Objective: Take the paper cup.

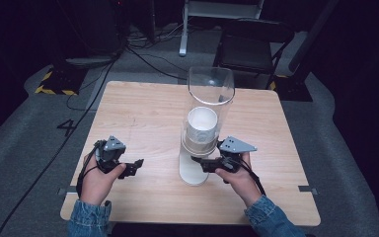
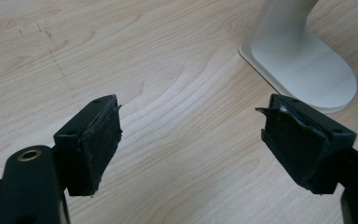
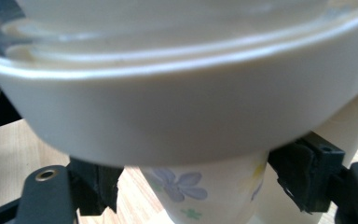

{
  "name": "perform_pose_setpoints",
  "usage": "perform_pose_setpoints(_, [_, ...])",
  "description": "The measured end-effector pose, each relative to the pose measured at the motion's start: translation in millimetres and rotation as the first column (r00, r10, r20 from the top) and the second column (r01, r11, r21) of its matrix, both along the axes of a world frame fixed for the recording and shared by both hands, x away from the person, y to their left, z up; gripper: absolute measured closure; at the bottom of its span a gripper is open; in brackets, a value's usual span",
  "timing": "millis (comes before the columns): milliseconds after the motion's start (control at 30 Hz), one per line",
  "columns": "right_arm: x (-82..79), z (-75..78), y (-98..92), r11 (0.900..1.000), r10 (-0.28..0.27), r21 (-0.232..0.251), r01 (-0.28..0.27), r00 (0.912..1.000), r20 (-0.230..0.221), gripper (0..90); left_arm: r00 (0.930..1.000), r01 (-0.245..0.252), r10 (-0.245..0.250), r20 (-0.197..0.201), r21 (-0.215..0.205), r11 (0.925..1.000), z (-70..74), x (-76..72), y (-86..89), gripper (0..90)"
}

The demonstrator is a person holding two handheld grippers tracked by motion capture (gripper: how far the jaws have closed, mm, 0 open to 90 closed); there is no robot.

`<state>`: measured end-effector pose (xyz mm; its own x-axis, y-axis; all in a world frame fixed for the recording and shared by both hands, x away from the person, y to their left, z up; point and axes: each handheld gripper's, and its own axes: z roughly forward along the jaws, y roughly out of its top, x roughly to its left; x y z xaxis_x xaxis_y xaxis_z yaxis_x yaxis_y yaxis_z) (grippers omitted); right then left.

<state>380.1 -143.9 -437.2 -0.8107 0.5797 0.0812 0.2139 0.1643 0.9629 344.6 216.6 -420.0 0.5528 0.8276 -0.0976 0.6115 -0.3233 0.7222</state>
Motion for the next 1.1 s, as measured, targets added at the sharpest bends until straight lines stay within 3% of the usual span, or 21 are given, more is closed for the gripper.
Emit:
perform_pose_setpoints(700, [-3.9,0.5,1.6,0.999,-0.035,-0.023,0.034,0.9994,-0.010,28.0,0.9998,0.021,-0.021,-0.006,-0.001,0.9998,-0.7,-0.4,-3.6,20.5])
perform_pose_setpoints(933, [-6.4,-1.5,1.0,0.999,-0.051,0.006,0.051,0.9967,-0.063,28.0,0.9993,0.037,-0.037,-0.009,-0.022,0.9991,-0.6,-0.5,-4.5,20.6])
perform_pose_setpoints(1100, [-6.3,-2.3,0.5,0.999,-0.047,0.004,0.048,0.9969,-0.063,28.5,0.9993,0.034,-0.035,-0.010,-0.019,0.9992,-1.1,-0.4,-4.3,20.7])
